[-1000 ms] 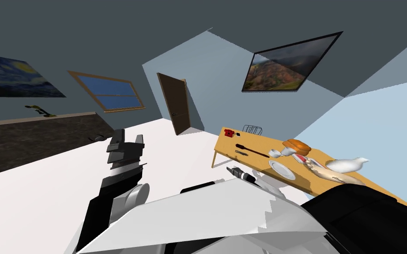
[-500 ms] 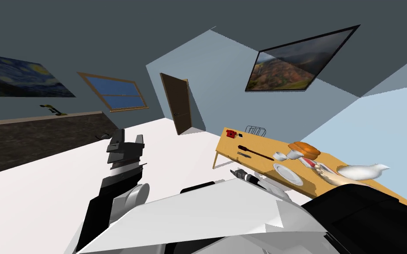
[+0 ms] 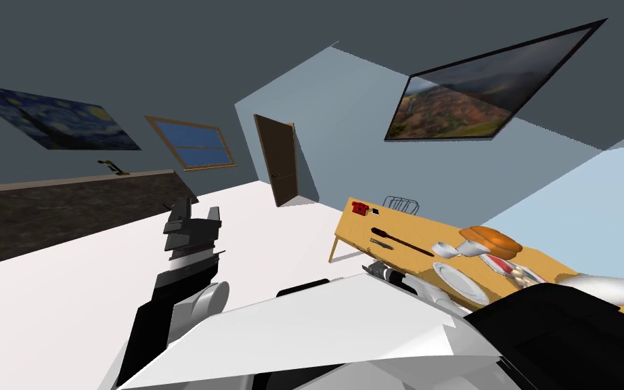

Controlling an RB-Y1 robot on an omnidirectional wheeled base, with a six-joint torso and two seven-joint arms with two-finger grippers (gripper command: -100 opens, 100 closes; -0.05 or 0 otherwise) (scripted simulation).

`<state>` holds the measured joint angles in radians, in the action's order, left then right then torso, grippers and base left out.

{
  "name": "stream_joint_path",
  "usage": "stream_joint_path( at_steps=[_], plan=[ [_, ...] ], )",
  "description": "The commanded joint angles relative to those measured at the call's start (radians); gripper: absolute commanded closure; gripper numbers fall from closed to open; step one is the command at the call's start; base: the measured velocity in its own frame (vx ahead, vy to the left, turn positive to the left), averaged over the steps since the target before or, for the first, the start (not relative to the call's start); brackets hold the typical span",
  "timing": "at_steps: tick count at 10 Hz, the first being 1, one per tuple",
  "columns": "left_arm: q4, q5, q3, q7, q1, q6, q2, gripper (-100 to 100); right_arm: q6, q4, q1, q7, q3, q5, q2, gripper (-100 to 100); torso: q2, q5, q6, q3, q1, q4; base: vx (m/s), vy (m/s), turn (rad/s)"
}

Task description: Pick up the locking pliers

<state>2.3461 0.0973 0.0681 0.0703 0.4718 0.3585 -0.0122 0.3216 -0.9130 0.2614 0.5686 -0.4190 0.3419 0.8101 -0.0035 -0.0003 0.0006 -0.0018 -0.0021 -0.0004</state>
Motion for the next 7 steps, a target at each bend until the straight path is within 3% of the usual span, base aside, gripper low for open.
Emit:
stream_joint_path(
  at_steps=[1, 3, 7],
  plan=[
    [0.0, 0.0, 0.0, 0.0, 0.0, 0.0, 0.0, 0, -0.013, 0.029, -0.002, 0.026, -0.006, 0.012, 0.01, -100, 0.0, 0.0, 0.0, 0.0, 0.0, 0.0, 0.047, -0.006, 0.071],
    [0.0, 0.0, 0.0, 0.0, 0.0, 0.0, 0.0, 0, -0.035, 0.114, -0.033, 0.096, -0.03, 0.056, 0.047, -100, 0.001, 0.0, 0.0, 0.0, 0.0, 0.0, 0.064, -0.005, 0.143],
    [0.0, 0.0, 0.0, 0.0, 0.0, 0.0, 0.0, 0, -0.054, 0.197, -0.061, 0.17, -0.051, 0.097, 0.08, -100, 0.0, 0.0, 0.001, 0.0, 0.0, 0.0, 0.058, -0.014, 0.086]
  ],
)
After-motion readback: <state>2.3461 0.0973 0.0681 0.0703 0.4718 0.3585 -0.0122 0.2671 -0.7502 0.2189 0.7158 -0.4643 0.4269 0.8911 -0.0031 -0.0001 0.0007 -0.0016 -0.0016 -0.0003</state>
